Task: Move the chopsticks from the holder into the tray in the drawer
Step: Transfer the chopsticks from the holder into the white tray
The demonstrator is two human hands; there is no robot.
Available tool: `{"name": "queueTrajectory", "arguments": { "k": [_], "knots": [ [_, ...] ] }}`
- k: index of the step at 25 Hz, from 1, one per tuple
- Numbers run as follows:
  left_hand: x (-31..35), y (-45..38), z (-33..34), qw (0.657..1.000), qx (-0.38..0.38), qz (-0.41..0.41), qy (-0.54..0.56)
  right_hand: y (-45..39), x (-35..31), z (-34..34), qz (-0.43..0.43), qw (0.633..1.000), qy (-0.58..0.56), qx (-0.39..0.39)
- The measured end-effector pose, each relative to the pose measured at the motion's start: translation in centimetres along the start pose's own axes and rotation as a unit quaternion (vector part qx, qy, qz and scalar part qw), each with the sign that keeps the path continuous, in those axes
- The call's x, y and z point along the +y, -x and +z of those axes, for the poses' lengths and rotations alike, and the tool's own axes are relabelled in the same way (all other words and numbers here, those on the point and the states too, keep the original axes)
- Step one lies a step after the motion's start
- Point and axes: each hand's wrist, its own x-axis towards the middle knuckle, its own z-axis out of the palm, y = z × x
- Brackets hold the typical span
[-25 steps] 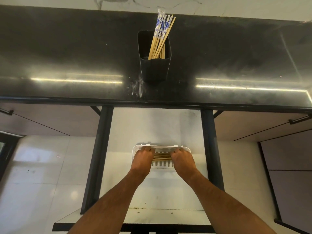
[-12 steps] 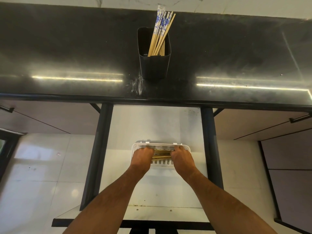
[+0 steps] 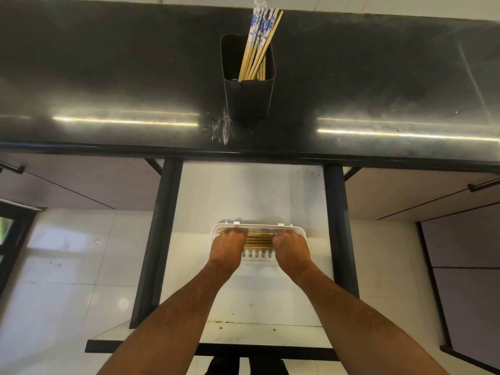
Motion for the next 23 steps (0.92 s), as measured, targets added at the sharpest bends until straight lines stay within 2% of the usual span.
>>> {"name": "queueTrajectory", "arguments": {
  "k": [7, 9, 11, 17, 23],
  "knots": [
    [0.1, 0.1, 0.2, 1.000, -0.005, -0.023, 0.010, -0.4, 0.0, 0.6, -0.044, 0.998, 0.025, -0.027],
    [0.1, 0.0, 0.2, 1.000, -0.010, -0.028, 0.009, -0.7, -0.2, 0.5, -0.045, 0.995, 0.043, -0.073],
    [0.2, -0.1, 0.2, 0.999, -0.010, -0.031, 0.011, -1.1, -0.4, -0.1, -0.041, 0.992, 0.082, -0.088],
    [0.4, -0.2, 0.7, 0.998, 0.003, -0.044, 0.040, -1.2, 0.4, 0.0, -0.032, 0.997, 0.069, -0.025],
    [0.4, -0.2, 0.8, 0.998, 0.023, -0.033, 0.054, -1.1, 0.9, 0.7, -0.064, 0.996, 0.052, 0.018]
  ]
}}
